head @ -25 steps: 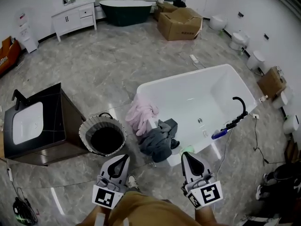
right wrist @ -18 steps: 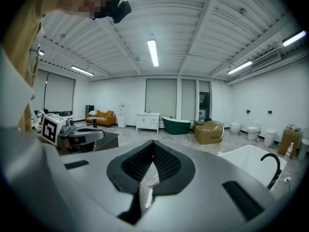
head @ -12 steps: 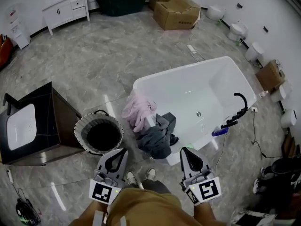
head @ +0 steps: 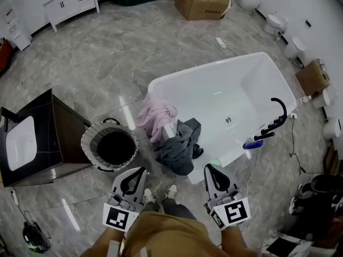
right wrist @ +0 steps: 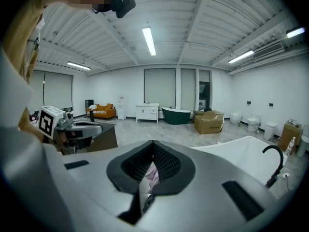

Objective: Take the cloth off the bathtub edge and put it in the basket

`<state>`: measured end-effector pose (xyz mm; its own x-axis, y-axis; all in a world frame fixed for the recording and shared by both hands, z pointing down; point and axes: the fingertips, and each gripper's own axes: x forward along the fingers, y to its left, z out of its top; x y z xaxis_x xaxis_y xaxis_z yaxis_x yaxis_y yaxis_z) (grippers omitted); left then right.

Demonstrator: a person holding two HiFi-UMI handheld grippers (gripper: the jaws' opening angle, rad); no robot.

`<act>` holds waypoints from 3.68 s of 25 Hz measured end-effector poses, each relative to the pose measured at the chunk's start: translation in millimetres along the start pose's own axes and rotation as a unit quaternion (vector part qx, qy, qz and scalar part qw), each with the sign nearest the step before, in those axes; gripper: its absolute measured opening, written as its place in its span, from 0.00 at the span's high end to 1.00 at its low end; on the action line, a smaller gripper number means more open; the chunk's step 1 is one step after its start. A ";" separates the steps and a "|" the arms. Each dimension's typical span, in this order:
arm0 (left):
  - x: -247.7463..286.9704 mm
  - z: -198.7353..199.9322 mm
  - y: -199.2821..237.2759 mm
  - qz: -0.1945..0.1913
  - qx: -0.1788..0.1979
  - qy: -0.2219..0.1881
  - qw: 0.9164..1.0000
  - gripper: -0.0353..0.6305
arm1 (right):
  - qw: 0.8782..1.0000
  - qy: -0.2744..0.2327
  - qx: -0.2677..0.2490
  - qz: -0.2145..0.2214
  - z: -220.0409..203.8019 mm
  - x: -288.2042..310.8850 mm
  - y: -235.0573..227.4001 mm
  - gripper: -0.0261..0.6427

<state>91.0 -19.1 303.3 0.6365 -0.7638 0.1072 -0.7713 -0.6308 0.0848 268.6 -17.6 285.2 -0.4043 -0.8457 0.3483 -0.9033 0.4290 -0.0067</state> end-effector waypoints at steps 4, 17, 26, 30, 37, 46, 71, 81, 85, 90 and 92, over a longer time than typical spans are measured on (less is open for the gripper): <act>10.5 -15.1 -1.9 -0.004 0.001 0.014 1.000 0.94 | 0.998 0.059 -0.009 0.029 -41.9 18.0 -0.5 0.95; 19.1 -91.9 4.5 0.018 -0.034 0.050 0.998 0.94 | 0.960 0.251 -0.074 0.101 -241.6 113.9 -1.9 0.75; 32.8 -140.7 5.7 0.015 -0.027 0.062 0.998 0.94 | 0.939 0.307 -0.114 0.109 -335.2 169.1 -13.7 0.72; 45.8 -154.8 10.6 0.021 -0.025 0.061 0.998 0.94 | 0.933 0.322 -0.116 0.106 -361.6 184.1 -19.9 0.68; 60.7 -177.2 10.0 0.038 -0.048 0.060 0.996 0.94 | 0.922 0.353 -0.120 0.104 -402.0 202.9 -26.4 0.55; 53.0 -206.2 21.2 0.074 -0.056 0.079 0.992 0.94 | 0.915 0.387 -0.078 0.079 -452.0 233.2 -39.6 0.40; 50.9 -206.7 2.7 0.056 -0.062 0.085 0.993 0.94 | 0.945 0.325 -0.009 0.035 -407.2 214.9 -39.3 0.90; 47.4 -174.4 -2.4 0.050 -0.046 0.072 0.995 0.94 | 0.964 0.230 0.126 0.035 -318.8 186.7 -52.0 0.91; 46.0 -144.2 -3.8 0.049 -0.034 0.060 0.996 0.94 | 0.970 0.182 0.160 0.032 -261.7 174.1 -57.2 0.91; 41.7 -103.2 -5.1 0.049 -0.023 0.044 0.998 0.94 | 0.977 0.119 0.175 0.036 -181.0 157.4 -58.2 0.91; 40.2 -85.6 -3.6 0.051 -0.019 0.035 0.998 0.94 | 0.979 0.094 0.175 0.039 -146.2 151.1 -57.7 0.91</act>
<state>119.2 -35.9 392.1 0.5544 -0.8111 0.1864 -0.8321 -0.5441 0.1070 280.6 -123.7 475.2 -0.4704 -0.7275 0.4995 -0.8777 0.3275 -0.3498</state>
